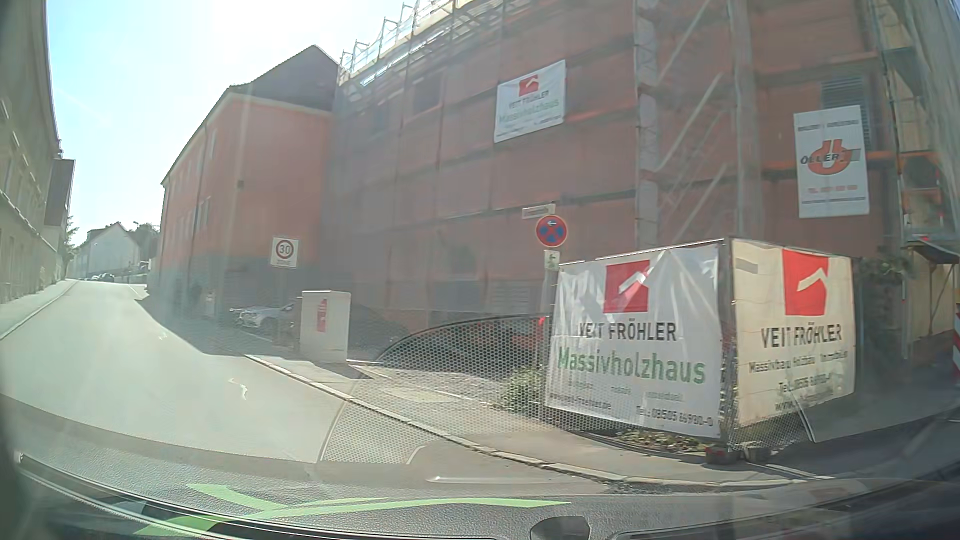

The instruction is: Follow the waypoints while adhering to traffic rules and regulations

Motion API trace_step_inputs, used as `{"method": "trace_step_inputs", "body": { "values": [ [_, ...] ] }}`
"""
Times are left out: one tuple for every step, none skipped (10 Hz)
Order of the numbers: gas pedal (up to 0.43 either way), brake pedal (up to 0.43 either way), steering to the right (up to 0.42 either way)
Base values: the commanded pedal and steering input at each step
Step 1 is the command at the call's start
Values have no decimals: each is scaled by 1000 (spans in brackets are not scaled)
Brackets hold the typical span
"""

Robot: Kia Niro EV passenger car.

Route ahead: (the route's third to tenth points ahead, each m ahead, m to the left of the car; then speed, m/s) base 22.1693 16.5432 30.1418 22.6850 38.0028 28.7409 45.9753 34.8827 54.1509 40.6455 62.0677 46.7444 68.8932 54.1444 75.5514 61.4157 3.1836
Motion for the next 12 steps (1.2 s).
{"method": "trace_step_inputs", "body": {
  "values": [
    [157, 0, -559],
    [169, 0, -539],
    [169, 0, -514],
    [169, 0, -494],
    [189, 0, -462],
    [189, 0, -424],
    [177, 0, -396],
    [177, 0, -366],
    [177, 0, -338],
    [177, 0, -316],
    [177, 0, -284],
    [177, 0, -251]
  ]
}}
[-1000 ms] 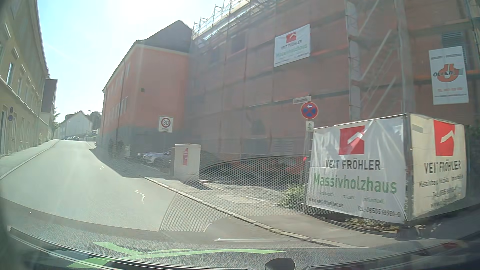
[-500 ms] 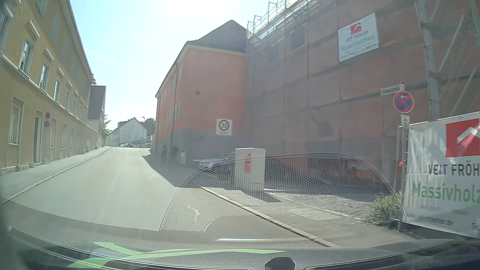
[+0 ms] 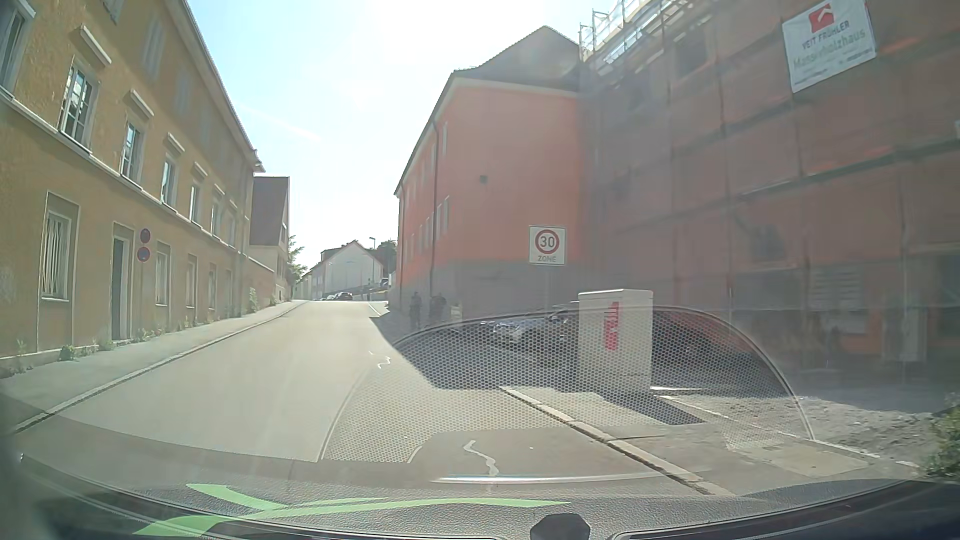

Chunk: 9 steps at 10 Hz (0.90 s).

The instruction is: Follow the waypoints while adhering to traffic rules and regulations

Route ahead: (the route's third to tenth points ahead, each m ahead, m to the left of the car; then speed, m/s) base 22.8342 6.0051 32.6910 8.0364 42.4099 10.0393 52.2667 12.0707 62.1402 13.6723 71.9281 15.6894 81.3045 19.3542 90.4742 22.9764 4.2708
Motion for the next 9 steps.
{"method": "trace_step_inputs", "body": {
  "values": [
    [177, 0, -221],
    [177, 0, -193],
    [177, 0, -166],
    [177, 0, -148],
    [177, 0, -133],
    [177, 0, -123],
    [177, 0, -119],
    [177, 0, -121],
    [177, 0, -124]
  ]
}}
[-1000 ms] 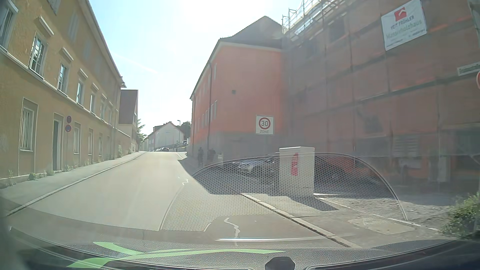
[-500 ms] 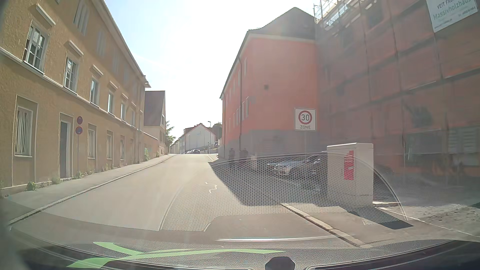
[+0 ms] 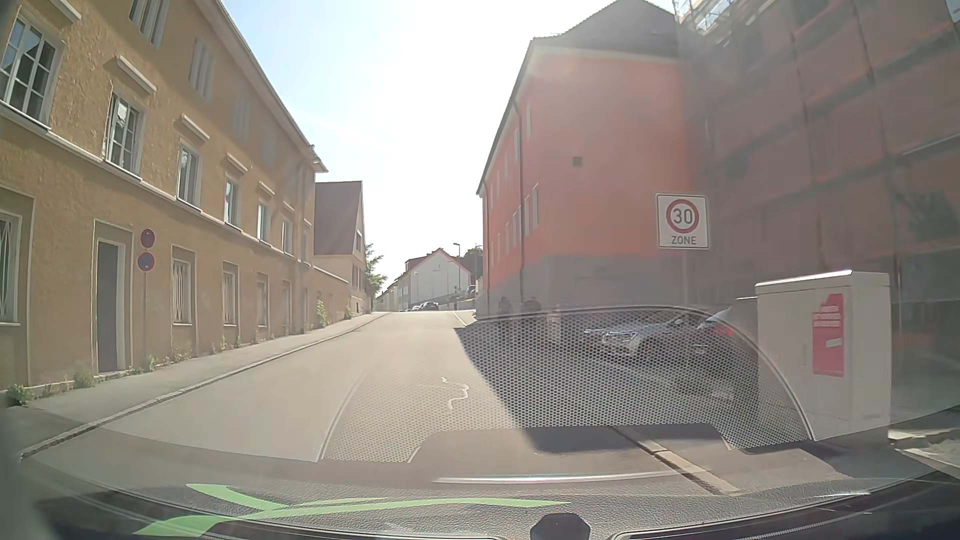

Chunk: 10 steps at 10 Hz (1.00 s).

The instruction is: Follow the waypoints while adhering to traffic rules and regulations

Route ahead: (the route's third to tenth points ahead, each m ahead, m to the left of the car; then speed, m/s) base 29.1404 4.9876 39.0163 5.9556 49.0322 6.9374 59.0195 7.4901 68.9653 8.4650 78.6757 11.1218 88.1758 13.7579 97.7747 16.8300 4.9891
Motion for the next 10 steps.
{"method": "trace_step_inputs", "body": {
  "values": [
    [177, 0, -122],
    [177, 0, -112],
    [177, 0, -90],
    [177, 0, -66],
    [177, 0, -54],
    [177, 0, -46],
    [177, 0, -48],
    [177, 0, -54],
    [177, 0, -61],
    [177, 0, -62]
  ]
}}
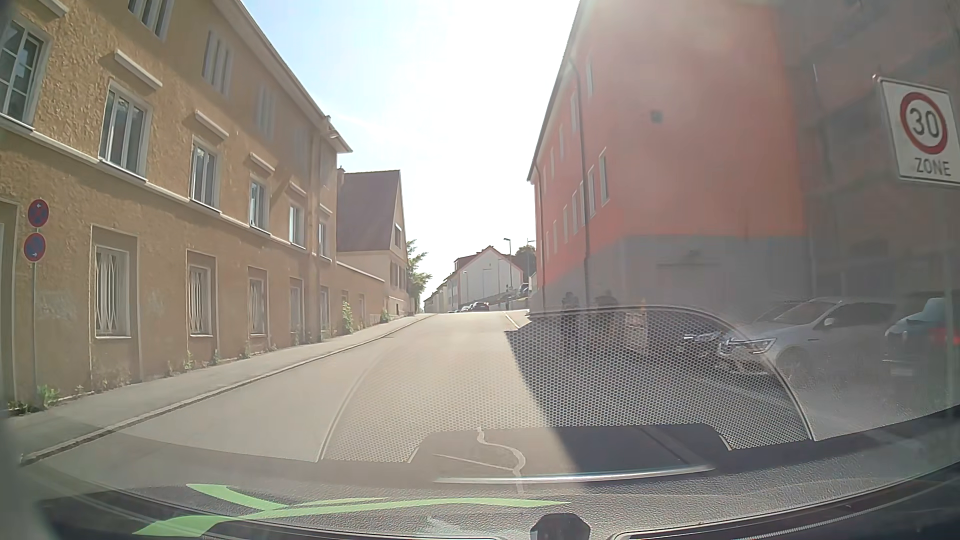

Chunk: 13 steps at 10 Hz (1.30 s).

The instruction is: Follow the waypoints while adhering to traffic rules and regulations

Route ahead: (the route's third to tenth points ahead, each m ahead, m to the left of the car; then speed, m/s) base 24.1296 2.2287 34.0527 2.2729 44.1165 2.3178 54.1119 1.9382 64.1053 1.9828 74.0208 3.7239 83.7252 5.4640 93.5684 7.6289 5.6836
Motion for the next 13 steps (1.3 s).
{"method": "trace_step_inputs", "body": {
  "values": [
    [177, 0, -56],
    [177, 0, -54],
    [177, 0, -54],
    [177, 0, -54],
    [177, 0, -49],
    [157, 0, -41],
    [157, 0, -31],
    [157, 0, -20],
    [110, 0, -12],
    [98, 0, -12],
    [8, 0, -14],
    [0, 0, -13],
    [0, 0, -12]
  ]
}}
